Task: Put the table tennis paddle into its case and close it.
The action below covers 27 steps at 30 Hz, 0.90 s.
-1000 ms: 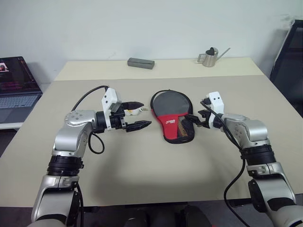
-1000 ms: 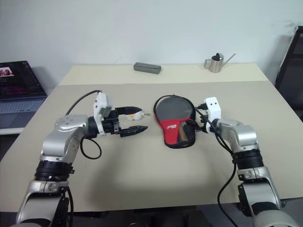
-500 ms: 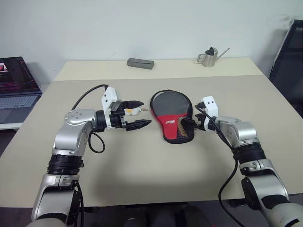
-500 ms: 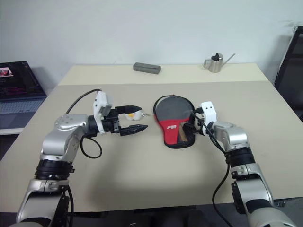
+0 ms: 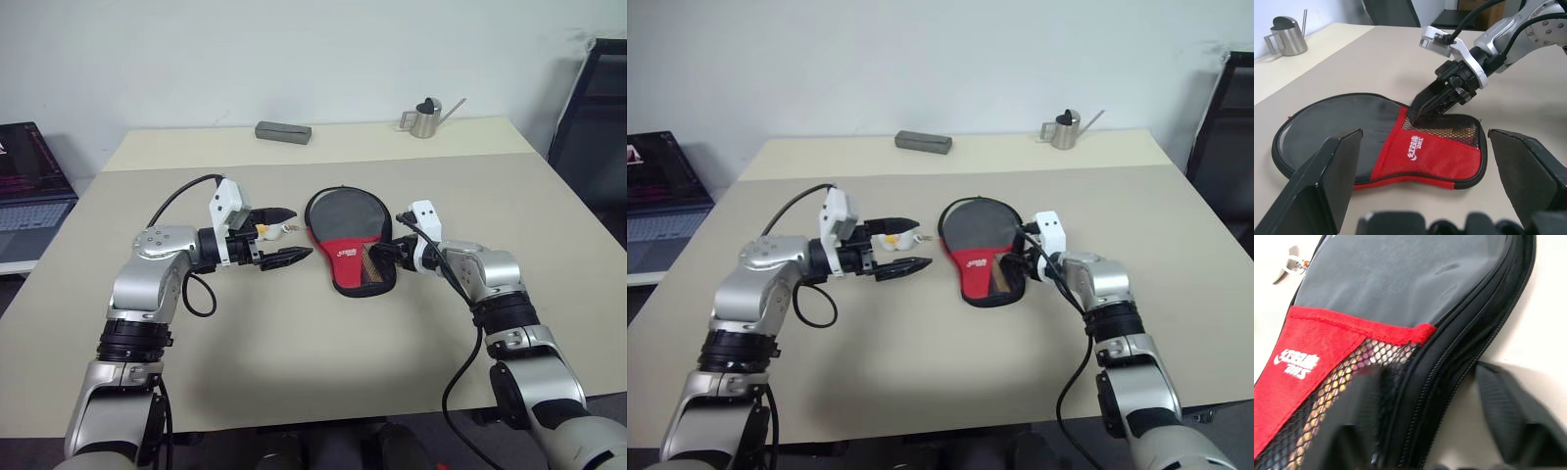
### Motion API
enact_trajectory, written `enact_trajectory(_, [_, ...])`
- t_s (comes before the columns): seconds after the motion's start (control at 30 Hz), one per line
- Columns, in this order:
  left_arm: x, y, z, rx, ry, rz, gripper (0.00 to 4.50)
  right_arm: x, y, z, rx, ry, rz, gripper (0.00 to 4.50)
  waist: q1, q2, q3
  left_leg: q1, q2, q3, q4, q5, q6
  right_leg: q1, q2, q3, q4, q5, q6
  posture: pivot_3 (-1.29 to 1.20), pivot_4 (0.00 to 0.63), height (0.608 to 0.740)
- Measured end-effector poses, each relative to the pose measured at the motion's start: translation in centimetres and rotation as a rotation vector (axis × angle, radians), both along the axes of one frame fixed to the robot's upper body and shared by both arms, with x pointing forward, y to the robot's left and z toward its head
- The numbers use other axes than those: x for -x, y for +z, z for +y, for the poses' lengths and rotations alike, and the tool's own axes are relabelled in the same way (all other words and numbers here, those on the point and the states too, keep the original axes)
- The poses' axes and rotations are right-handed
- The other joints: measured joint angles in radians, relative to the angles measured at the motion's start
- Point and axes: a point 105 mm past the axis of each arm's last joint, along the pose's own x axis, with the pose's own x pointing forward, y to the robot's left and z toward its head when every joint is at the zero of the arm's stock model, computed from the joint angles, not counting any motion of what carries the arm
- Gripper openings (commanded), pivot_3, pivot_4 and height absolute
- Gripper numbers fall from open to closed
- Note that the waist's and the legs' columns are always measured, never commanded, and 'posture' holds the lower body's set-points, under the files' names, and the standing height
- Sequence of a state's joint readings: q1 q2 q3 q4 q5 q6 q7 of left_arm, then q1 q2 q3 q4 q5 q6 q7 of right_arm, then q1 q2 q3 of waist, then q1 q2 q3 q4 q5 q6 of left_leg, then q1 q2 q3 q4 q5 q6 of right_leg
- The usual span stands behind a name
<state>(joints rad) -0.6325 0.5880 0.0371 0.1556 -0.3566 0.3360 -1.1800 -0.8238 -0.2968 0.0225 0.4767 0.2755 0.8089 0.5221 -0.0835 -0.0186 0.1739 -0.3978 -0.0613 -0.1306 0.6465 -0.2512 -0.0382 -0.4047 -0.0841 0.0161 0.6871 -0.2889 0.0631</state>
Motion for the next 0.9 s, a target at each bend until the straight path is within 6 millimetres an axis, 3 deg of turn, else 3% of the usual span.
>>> enact_trajectory(0.2, [0.1, -0.5, 0.5, -0.014, 0.013, 0.014, 4.5, 0.1, 0.0, 0.3, 0.001, 0.006, 0.007, 0.02, 0.0, 0.0, 0.0, 0.0, 0.0, 0.0, 0.001, 0.0, 0.0, 0.0, 0.0, 0.0, 0.002, 0.0, 0.0, 0.0, 0.15, 0.74])
enact_trajectory(0.57, [0.7, -1.9, 2.2, -0.062, 0.038, 0.051, 4.5, 0.2, 0.1, 0.6, 0.021, -0.029, 0.023, 0.02, 0.0, 0.0, -0.001, 0.001, 0.0, 0.0, 0.0, 0.0, 0.001, 0.0, 0.0, 0.001, 0.003, 0.0, 0.0, 0.0, 0.15, 0.74])
enact_trajectory(0.9, [4.2, -3.6, 2.8, -0.108, -0.05, 0.152, 4.5, 2.5, 0.5, 1.0, 0.01, -0.105, 0.095, 0.02, 0.002, 0.0, -0.001, 0.0, 0.0, 0.0, -0.001, -0.001, 0.002, -0.001, 0.0, 0.001, 0.001, 0.0, 0.0, 0.0, 0.15, 0.74])
